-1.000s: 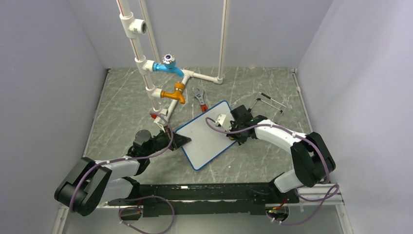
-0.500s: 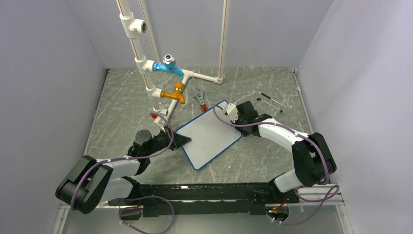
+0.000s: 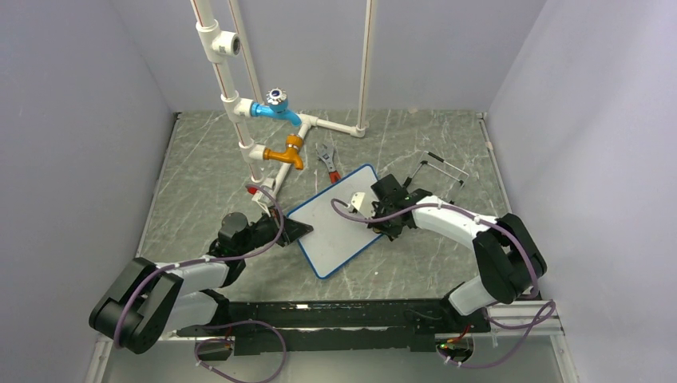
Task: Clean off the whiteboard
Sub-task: Erase the whiteboard at the center of the board.
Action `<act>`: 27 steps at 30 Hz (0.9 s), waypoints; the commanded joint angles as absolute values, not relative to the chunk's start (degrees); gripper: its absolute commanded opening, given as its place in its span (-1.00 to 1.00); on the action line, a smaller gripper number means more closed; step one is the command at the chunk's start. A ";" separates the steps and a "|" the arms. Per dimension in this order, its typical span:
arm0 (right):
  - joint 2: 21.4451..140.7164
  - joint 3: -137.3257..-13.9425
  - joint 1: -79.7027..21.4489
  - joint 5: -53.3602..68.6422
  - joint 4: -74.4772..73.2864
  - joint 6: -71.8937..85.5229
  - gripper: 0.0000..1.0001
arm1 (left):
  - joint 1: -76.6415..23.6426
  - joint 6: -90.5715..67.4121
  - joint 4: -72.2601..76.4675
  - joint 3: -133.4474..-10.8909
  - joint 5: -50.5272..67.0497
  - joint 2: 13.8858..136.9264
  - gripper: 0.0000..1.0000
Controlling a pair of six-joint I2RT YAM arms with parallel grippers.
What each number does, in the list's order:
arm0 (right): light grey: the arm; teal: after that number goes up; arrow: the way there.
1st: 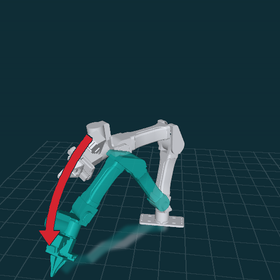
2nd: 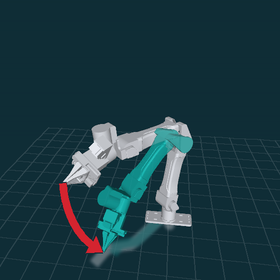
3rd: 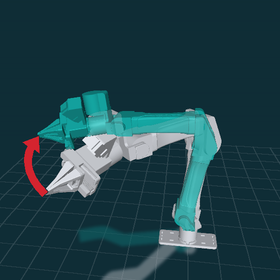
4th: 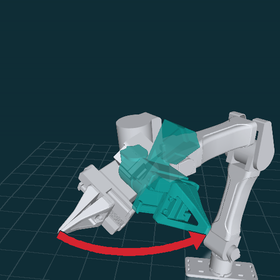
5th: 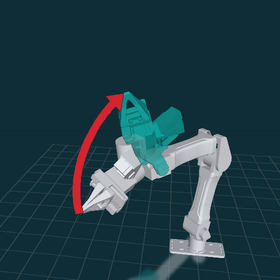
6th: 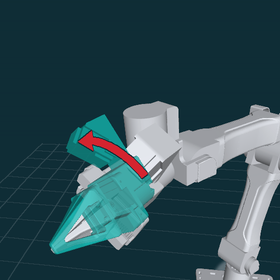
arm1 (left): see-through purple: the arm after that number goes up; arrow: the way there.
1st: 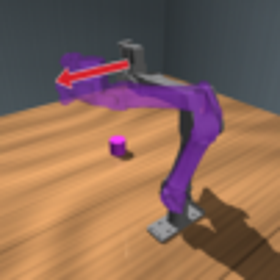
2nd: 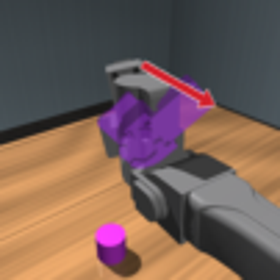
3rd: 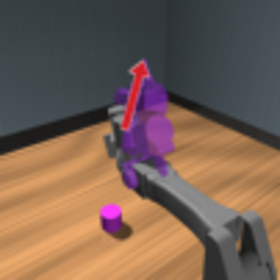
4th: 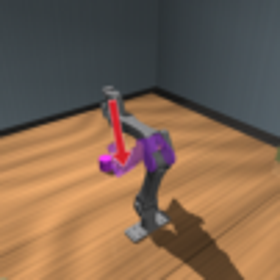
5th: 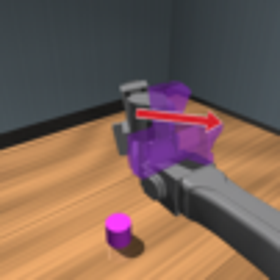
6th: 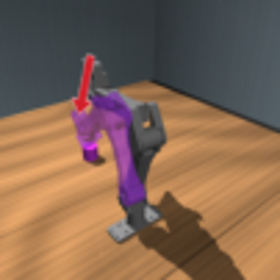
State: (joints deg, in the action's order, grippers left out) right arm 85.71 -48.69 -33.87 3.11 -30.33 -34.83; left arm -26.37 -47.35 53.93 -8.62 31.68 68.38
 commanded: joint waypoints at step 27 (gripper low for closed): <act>89.08 -50.07 -36.53 10.42 -33.77 -35.30 -1.00 | -26.65 -46.89 57.61 -10.53 37.50 66.73 -1.00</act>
State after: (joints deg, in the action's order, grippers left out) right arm 87.70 -48.69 -34.96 3.18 -32.86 -34.41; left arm -26.13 -47.05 52.84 -8.62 31.77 67.59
